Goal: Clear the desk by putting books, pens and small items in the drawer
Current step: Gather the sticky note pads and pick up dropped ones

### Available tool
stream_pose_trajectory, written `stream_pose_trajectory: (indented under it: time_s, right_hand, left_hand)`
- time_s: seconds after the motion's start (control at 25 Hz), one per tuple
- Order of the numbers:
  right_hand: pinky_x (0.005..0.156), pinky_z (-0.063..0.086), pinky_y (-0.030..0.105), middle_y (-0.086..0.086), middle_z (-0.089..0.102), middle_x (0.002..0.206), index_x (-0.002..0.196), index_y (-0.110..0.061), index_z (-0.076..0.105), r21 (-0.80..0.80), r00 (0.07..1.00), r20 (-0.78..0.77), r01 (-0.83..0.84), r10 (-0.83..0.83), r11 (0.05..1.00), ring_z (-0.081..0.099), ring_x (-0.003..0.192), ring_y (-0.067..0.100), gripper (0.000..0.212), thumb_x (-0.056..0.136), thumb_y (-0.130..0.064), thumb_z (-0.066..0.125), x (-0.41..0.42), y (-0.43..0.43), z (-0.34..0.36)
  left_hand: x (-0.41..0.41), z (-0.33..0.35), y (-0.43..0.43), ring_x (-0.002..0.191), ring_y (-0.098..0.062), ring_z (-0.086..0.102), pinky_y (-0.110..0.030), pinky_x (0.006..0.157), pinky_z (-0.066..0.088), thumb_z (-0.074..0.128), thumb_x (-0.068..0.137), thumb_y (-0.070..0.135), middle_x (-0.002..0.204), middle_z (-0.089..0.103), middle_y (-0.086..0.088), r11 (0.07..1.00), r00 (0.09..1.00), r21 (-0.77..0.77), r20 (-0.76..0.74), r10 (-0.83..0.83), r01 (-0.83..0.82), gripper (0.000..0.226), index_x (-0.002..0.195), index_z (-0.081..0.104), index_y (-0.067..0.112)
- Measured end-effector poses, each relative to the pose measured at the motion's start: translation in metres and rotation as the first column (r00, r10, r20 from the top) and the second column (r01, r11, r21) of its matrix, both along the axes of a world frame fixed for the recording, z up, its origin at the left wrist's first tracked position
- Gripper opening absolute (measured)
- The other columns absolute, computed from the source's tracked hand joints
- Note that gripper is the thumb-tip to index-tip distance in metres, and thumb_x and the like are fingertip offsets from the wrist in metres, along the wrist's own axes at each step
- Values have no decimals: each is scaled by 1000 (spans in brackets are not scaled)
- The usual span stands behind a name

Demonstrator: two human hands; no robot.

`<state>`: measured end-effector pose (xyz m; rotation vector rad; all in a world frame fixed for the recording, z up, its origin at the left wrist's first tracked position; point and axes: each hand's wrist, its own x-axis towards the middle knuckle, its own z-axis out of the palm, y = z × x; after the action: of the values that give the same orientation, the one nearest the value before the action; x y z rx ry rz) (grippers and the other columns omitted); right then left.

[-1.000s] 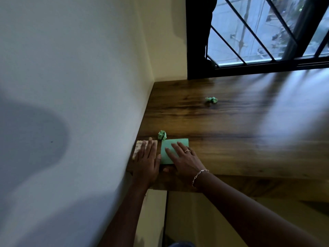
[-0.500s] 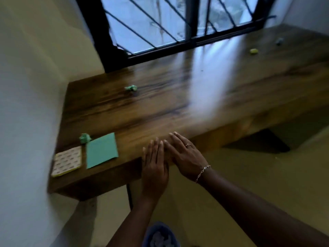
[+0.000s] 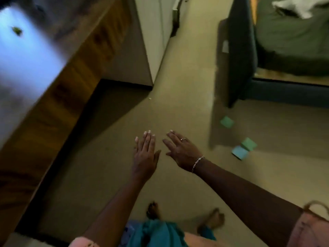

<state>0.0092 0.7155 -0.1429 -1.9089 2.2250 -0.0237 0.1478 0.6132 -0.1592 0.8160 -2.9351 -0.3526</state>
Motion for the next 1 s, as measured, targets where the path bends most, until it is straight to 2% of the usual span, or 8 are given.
stream_pose_trajectory:
  time_s: [0.16,0.24,0.36,0.48,0.6,0.72,0.84,1.0]
  right_hand:
    - [82,54,37,16,66,109,106,-9,63,-43,963,41,267,-265,963,62,107,32,37,75,-28,67,-82,137,-25]
    - [78,55,33,15,67,102,103,-9,61,-56,929,53,370,-367,927,65,100,32,27,79,-21,57,-112,202,-32]
    - [69,56,33,17,68,95,97,-4,67,3,785,113,612,-609,791,67,90,35,36,70,-2,43,-141,297,-46]
    - [93,46,41,24,47,133,127,0,49,40,600,179,788,-780,615,47,123,38,60,79,-8,16,-146,372,-70]
    - [97,38,33,8,34,145,139,-11,34,238,424,162,860,-891,452,38,129,25,49,91,-3,32,-151,425,-94]
    - [85,44,35,9,48,128,129,-13,45,279,303,141,901,-943,331,50,114,28,41,90,-3,41,-168,459,-142]
    - [69,51,40,16,61,106,109,-5,61,327,181,123,921,-976,212,60,94,36,31,79,4,58,-181,476,-216]
    - [40,50,33,9,66,68,73,-8,70,426,123,127,889,-984,166,64,55,29,43,35,3,88,-193,479,-349]
  left_hand:
    - [-109,-17,92,122,-41,51,-56,100,33,17,98,44,129,55,-25,966,956,66,139,-257,250,66,122,56,-3]
    - [-152,-27,134,115,-40,56,-56,95,41,13,98,44,121,61,-24,930,914,60,173,-368,363,68,114,61,-1]
    - [-209,-40,196,107,-39,62,-57,89,46,34,88,40,111,65,-22,857,821,97,252,-513,506,54,106,66,0]
    - [-252,-54,231,100,-37,65,-54,84,50,38,81,38,104,68,-20,763,688,143,354,-634,630,50,100,67,2]
    - [-295,-70,246,93,-35,67,-50,82,52,44,81,37,97,68,-17,694,591,166,409,-695,701,43,95,67,4]
    - [-345,-116,257,110,-38,57,-50,99,41,61,85,27,112,62,-22,569,462,157,431,-775,807,38,111,61,0]
    - [-402,-183,272,131,-33,37,-44,113,22,49,94,29,135,46,-19,429,295,170,506,-811,887,45,131,46,4]
    - [-475,-305,286,130,-29,34,-38,110,24,43,96,30,139,40,-13,462,294,180,563,-773,869,44,135,38,8]
